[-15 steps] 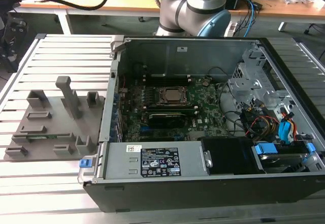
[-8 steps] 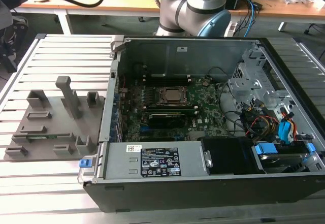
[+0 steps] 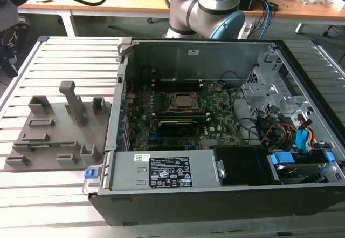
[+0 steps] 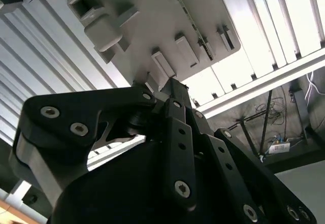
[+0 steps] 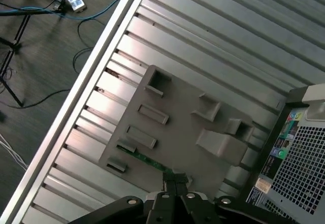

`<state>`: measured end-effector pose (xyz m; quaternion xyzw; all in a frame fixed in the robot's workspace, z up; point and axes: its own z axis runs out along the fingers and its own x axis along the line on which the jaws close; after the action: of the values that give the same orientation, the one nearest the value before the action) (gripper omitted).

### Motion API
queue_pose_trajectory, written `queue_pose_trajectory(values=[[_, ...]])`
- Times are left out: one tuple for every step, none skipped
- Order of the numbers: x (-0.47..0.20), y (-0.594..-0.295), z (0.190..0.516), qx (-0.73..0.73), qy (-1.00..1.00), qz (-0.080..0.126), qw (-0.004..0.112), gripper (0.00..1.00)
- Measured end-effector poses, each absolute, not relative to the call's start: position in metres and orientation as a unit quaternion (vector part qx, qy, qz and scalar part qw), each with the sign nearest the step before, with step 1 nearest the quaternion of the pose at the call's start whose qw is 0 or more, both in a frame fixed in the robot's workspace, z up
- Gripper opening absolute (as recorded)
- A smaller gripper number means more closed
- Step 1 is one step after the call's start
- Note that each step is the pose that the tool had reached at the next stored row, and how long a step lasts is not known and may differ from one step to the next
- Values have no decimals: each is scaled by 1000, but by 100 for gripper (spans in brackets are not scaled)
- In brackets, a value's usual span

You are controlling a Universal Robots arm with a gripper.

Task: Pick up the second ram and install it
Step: 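Pick up the second ram and move it above second insertion slot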

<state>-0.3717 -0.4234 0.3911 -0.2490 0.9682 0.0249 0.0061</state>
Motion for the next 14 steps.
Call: queue_pose_trajectory(values=[[-372,-423,391,-254,967,25,6,11],[-372,-423,391,-263,965,25,6,11],[-372,-423,391,-267,963,25,6,11],[-372,-423,391,-273,962,25,6,11],[-372,-423,391,-279,960,25,5,11],[-372,-423,391,-288,957,25,5,11],[-372,-423,391,-302,953,25,5,11],[-372,-423,391,-311,950,25,5,11],[-372,-423,391,-321,947,25,4,11],[-372,-423,391,-328,944,25,4,11],[-372,-423,391,-333,943,25,4,11],[-372,-423,391,-339,940,25,4,11],[-372,-423,391,-343,939,25,4,11],[-372,-423,391,-353,935,25,3,11]])
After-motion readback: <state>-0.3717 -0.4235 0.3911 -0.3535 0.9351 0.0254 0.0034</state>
